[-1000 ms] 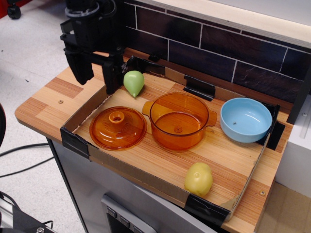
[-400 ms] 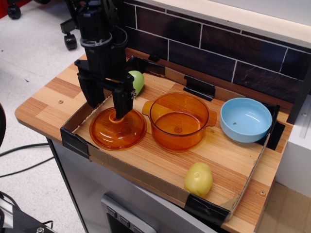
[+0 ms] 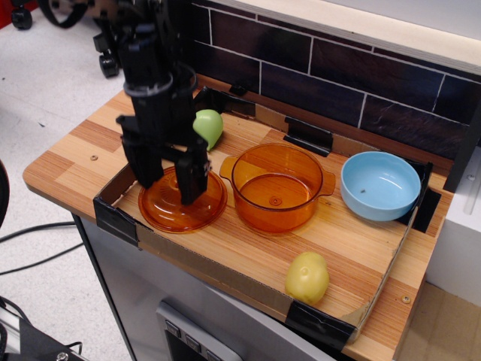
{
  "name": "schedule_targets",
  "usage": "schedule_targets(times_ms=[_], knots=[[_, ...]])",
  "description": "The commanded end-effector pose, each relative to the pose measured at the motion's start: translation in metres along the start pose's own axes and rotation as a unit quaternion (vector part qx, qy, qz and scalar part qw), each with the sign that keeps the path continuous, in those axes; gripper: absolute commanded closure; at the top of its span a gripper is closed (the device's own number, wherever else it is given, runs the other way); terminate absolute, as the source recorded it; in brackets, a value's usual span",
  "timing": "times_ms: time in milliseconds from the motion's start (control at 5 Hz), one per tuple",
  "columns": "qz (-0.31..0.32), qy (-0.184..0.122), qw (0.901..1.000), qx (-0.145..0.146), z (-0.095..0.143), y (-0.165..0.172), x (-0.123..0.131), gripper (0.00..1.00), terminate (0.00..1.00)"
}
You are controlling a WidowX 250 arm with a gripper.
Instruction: Put lid on pot
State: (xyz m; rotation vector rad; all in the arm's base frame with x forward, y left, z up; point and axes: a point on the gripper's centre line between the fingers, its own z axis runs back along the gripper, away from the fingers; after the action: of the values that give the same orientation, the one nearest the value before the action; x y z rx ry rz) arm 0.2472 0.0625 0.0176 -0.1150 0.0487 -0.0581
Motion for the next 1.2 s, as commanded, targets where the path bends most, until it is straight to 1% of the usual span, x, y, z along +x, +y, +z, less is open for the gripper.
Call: schedule_targets(times_ms=[0,200,400,600,800,1000], knots=[[0.004,-0.027,0.9996,-0.001,-0.001,-0.003,0.007,1.00,0.00],[0.005,-0.035,0.9994,-0.005,0.008,-0.005,0.005,1.00,0.00],[0.009,-0.052,0.9986,-0.005,0.018,-0.004,0.001,1.00,0.00],[0.035,-0.069,0.9969,0.011,0.046,-0.002,0.001,1.00,0.00],[0.068,-0.077,0.9941,0.035,0.076,-0.002,0.007,1.00,0.00],[0.094,-0.071,0.9920,0.045,0.094,-0.012,0.014,1.00,0.00]])
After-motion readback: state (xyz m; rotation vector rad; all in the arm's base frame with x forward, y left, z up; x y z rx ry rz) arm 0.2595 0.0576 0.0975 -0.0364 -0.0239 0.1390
